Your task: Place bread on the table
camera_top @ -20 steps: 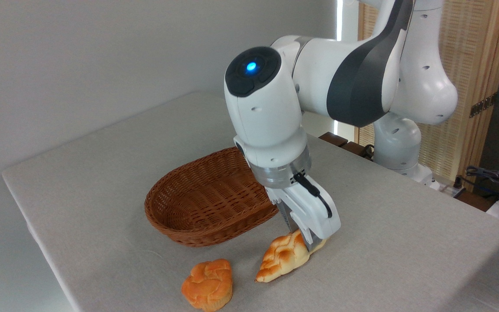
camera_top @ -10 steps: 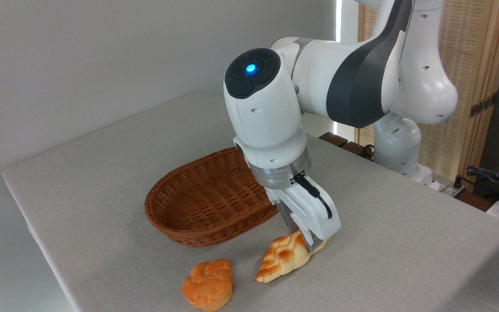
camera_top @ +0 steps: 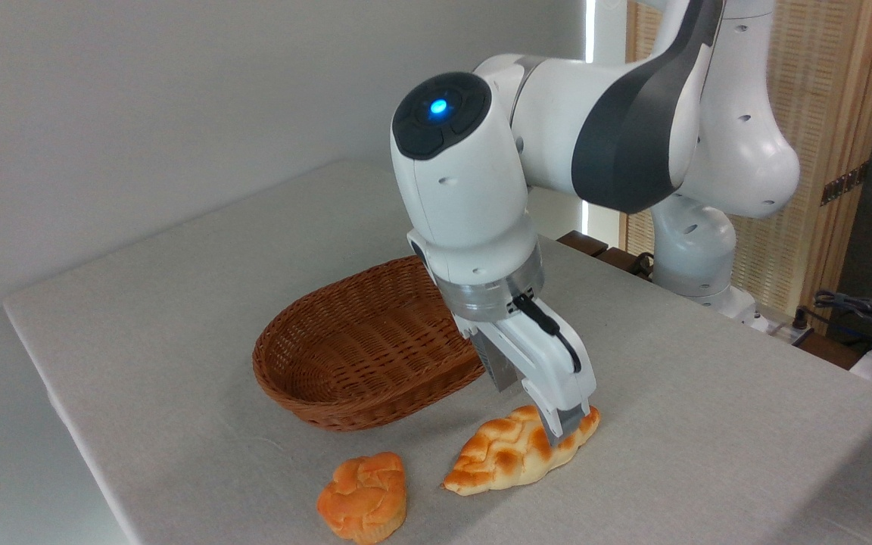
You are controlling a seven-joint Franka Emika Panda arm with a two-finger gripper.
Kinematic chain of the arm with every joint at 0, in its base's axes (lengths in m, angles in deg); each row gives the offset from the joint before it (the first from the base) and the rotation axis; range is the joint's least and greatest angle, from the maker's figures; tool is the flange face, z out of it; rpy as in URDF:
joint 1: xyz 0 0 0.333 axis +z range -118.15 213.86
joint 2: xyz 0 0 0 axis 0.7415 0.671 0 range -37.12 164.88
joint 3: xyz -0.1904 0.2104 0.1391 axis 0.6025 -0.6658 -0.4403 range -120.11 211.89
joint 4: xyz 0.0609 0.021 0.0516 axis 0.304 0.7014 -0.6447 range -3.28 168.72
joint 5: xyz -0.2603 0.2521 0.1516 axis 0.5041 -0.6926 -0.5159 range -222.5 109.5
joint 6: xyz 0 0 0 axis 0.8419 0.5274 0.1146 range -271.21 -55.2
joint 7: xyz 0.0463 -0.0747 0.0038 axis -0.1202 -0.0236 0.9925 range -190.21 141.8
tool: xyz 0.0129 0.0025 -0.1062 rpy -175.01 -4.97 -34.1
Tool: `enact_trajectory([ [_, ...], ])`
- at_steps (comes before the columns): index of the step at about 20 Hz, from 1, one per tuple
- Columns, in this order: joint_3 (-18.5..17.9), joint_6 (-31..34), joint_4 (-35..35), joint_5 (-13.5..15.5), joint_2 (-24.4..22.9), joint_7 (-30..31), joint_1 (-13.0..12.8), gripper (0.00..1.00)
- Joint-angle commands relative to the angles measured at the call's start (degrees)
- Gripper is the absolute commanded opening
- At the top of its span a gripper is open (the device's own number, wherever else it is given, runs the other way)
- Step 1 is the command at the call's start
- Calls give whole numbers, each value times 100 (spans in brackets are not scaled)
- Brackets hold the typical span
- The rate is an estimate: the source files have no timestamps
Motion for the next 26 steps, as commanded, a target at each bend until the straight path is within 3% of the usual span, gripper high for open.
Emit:
enact_trajectory([
  [1, -35, 401, -507, -34, -134, 12, -38, 100],
  [4, 280, 910, -1402, 202, -107, 12, 225, 100],
  [7, 615, 1008, -1703, 300, -116, 38, 446, 100],
  [9, 887, 1017, -1871, 317, -116, 222, 586, 100],
  [11, 1413, 1008, -2151, 431, -90, 826, 814, 100],
  [14, 1959, 956, -2363, 432, -55, 1784, 833, 100],
  [18, 2355, 772, -2363, 379, 50, 2524, 833, 100],
  [20, 2391, 675, -2363, 353, 60, 2543, 824, 100],
  [24, 2356, 683, -2354, -182, 112, 2561, 517, 100],
  [26, 2304, 683, -2363, -236, 156, 2578, 455, 100],
])
